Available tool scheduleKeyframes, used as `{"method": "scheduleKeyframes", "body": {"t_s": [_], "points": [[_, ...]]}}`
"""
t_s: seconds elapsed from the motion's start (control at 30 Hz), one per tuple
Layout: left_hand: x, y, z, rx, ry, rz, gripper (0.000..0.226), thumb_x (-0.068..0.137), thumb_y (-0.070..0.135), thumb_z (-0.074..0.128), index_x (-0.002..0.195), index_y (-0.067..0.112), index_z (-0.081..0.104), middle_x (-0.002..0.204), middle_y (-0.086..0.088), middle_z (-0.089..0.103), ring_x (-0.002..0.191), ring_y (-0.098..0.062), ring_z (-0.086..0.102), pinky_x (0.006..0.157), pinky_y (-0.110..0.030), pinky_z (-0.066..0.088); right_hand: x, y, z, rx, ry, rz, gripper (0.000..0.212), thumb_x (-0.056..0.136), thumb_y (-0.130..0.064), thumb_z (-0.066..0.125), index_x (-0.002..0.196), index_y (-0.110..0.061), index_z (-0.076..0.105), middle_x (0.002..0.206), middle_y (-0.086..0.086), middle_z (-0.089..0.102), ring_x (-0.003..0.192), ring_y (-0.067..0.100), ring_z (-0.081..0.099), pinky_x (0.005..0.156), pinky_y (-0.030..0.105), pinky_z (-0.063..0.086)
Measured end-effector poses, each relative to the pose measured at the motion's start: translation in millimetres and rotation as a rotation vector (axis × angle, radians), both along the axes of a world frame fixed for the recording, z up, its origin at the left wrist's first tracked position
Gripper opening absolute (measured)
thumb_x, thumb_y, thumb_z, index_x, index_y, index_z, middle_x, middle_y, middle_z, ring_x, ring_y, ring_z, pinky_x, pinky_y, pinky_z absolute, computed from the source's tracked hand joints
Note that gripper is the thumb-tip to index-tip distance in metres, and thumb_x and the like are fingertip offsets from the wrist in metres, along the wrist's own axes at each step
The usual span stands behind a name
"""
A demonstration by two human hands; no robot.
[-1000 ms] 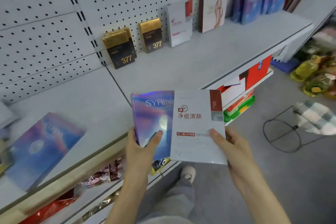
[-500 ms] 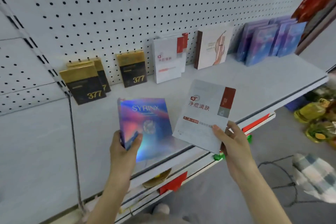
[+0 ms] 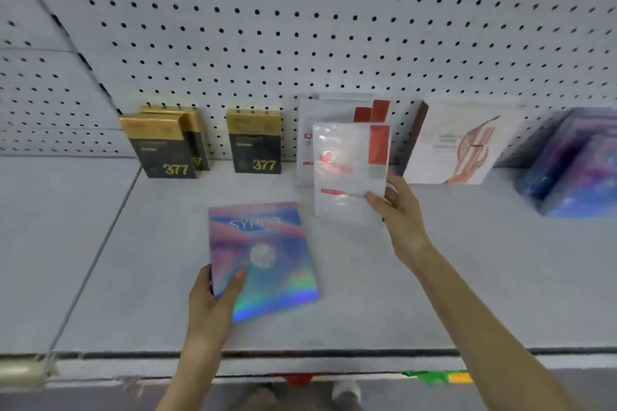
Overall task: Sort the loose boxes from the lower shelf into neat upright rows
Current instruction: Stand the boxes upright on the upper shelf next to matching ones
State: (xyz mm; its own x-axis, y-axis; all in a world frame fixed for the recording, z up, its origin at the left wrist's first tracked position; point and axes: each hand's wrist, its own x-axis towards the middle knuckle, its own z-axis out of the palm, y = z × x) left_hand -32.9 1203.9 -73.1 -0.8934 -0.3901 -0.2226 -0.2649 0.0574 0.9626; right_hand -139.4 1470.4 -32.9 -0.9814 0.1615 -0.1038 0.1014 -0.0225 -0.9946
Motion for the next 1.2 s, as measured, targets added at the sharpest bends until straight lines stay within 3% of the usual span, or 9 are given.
{"method": "scheduleKeyframes", "body": {"t_s": [0.1, 0.3, 0.47, 0.67, 0.73, 0.83, 0.97, 1.07, 1.2], "points": [[6.2, 12.9, -2.2, -0.035, -0.062, 0.07, 0.048, 0.063, 0.048, 0.07, 0.093, 0.012, 0.063, 0.083, 0.003, 0.067, 0.075, -0.014, 0.061, 0.064, -0.022, 0.047, -24.4, 14.7, -10.3, 0.065, 0.031, 0.083, 0.03, 0.089, -0.001, 0.062, 0.109, -0.023, 0.06, 0.114, 0.003, 0.068, 0.105, 0.015, 0.066, 0.09, 0.03, 0.053], [10.0, 17.3, 1.1, -0.086, -0.122, 0.124, 0.041, 0.071, 0.037, 0.069, 0.098, 0.007, 0.065, 0.087, -0.004, 0.07, 0.077, -0.016, 0.063, 0.067, -0.023, 0.051, -55.0, 27.7, -19.1, 0.281, 0.1, 0.072, 0.021, 0.085, -0.01, 0.071, 0.101, -0.016, 0.061, 0.091, -0.013, 0.064, 0.075, -0.011, 0.059, 0.072, 0.006, 0.047], [9.7, 20.8, 0.1, -0.065, -0.122, 0.149, 0.017, 0.088, 0.017, 0.066, 0.1, 0.006, 0.065, 0.091, -0.01, 0.07, 0.081, -0.021, 0.063, 0.074, -0.033, 0.051, -73.2, 28.3, -20.5, 0.405, 0.116, 0.097, 0.024, 0.082, -0.019, 0.075, 0.099, -0.015, 0.06, 0.089, -0.01, 0.061, 0.077, -0.002, 0.058, 0.068, 0.002, 0.042], [12.8, 20.6, 2.8, -0.062, -0.096, 0.1, 0.039, 0.078, 0.034, 0.071, 0.106, 0.009, 0.063, 0.1, -0.01, 0.07, 0.091, -0.026, 0.066, 0.081, -0.037, 0.052, -68.6, 27.8, -22.4, 0.479, 0.046, 0.077, 0.027, 0.085, -0.025, 0.072, 0.102, -0.008, 0.061, 0.09, -0.002, 0.063, 0.079, 0.01, 0.059, 0.068, 0.011, 0.046], [13.5, 19.8, 2.5, -0.045, -0.095, 0.094, 0.041, 0.074, 0.037, 0.069, 0.106, 0.011, 0.064, 0.101, -0.01, 0.071, 0.093, -0.028, 0.066, 0.085, -0.041, 0.051, -62.5, 28.6, -23.1, 0.449, -0.019, 0.069, 0.025, 0.087, -0.024, 0.07, 0.103, -0.01, 0.057, 0.091, 0.002, 0.063, 0.079, 0.014, 0.059, 0.077, 0.026, 0.052], [17.7, 24.1, 3.1, 0.098, -0.05, 0.151, 0.019, 0.088, 0.021, 0.066, 0.104, 0.012, 0.065, 0.099, -0.007, 0.072, 0.095, -0.028, 0.065, 0.085, -0.04, 0.05, -39.2, 30.7, -22.7, 0.348, -0.147, 0.081, 0.026, 0.087, -0.02, 0.069, 0.106, -0.011, 0.055, 0.095, 0.006, 0.064, 0.084, 0.022, 0.062, 0.083, 0.038, 0.054], [11.9, 66.1, 17.2, 0.304, 0.037, 0.049, 0.024, 0.088, 0.019, 0.058, 0.108, 0.007, 0.065, 0.102, -0.008, 0.072, 0.089, -0.02, 0.069, 0.074, -0.027, 0.057, 31.2, 48.5, 0.5, 0.064, -0.28, 0.272, 0.014, 0.093, -0.018, 0.062, 0.105, -0.012, 0.063, 0.1, 0.009, 0.068, 0.086, 0.02, 0.068, 0.083, 0.03, 0.057], [-4.9, 116.9, 26.5, 0.289, 0.058, -0.167, 0.037, 0.078, 0.029, 0.07, 0.107, 0.008, 0.065, 0.106, -0.01, 0.071, 0.093, -0.022, 0.067, 0.08, -0.032, 0.055, 87.4, 79.0, 9.1, -0.072, -0.305, 0.418, 0.017, 0.097, -0.019, 0.052, 0.11, -0.014, 0.062, 0.096, 0.006, 0.072, 0.083, 0.017, 0.069, 0.075, 0.026, 0.055], [-23.7, 189.5, 35.7, 0.173, 0.085, -0.385, 0.053, 0.064, 0.046, 0.069, 0.104, 0.012, 0.066, 0.099, -0.007, 0.073, 0.087, -0.016, 0.066, 0.077, -0.033, 0.053, 124.7, 132.8, 0.7, -0.074, -0.256, 0.152, 0.027, 0.085, -0.021, 0.072, 0.107, -0.012, 0.06, 0.091, 0.021, 0.069, 0.075, 0.017, 0.063, 0.063, 0.024, 0.053]]}}
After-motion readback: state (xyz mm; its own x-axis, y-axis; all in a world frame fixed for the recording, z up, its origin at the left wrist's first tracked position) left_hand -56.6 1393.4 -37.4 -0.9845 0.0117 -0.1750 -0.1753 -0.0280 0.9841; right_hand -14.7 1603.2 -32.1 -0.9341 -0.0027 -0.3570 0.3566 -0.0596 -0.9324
